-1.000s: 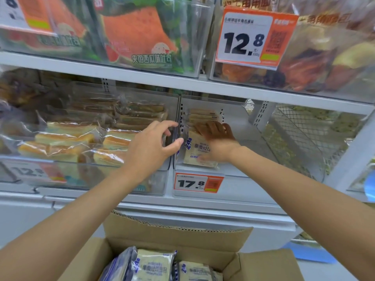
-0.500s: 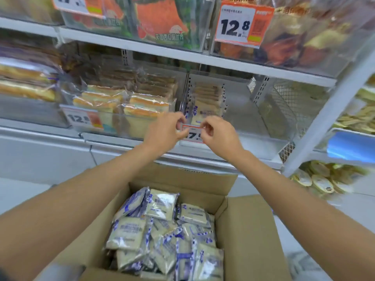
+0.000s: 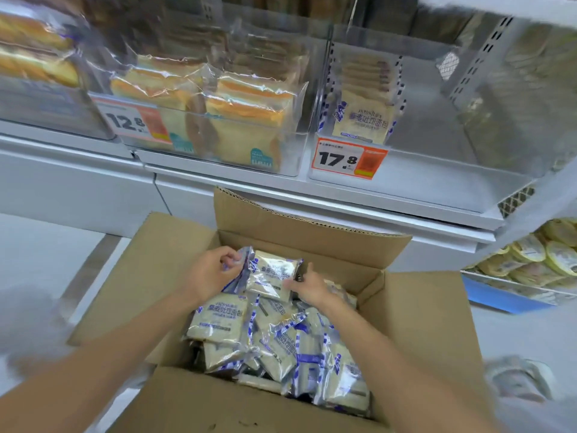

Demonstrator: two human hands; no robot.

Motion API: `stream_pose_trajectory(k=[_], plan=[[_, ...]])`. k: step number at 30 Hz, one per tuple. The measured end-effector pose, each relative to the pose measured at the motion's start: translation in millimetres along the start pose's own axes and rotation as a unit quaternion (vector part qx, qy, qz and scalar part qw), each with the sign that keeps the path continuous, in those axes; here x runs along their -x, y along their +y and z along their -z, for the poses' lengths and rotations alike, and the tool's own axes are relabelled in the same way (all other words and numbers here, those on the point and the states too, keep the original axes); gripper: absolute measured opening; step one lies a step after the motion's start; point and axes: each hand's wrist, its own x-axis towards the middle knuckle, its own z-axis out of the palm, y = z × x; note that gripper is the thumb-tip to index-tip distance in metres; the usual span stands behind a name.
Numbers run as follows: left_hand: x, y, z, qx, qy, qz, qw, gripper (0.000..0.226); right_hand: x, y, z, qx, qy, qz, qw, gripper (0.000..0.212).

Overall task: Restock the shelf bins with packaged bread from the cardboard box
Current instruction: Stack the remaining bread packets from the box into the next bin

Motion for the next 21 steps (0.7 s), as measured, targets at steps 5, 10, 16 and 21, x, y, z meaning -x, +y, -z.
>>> stream_pose_trajectory(k=[5, 10, 16, 21], plan=[[-6.5, -11.6, -6.9, -0.009, -0.018, 0.021, 1.0, 0.011, -13.9, 5.7, -20.8, -0.084, 0.029, 0.008, 0.996, 0.033], [-2.1, 18.9, -19.1, 0.037, 0.046, 0.011, 0.998, 0.075, 28.2, 5.0, 23.2, -0.209, 0.01, 0.09, 0.974, 0.027], [11.1, 48.9, -32.8, 0.218, -0.088, 0.102, 0.967, 0.022, 50.4, 24.0, 60.5, -0.051, -0.071, 0.094, 0.992, 0.062], [15.7, 28.2, -13.6, 0.251, -0.023, 0.127, 0.959, 0.014, 17.9, 60.8, 50.6, 0.125, -0.031, 0.023, 0.991, 0.056]])
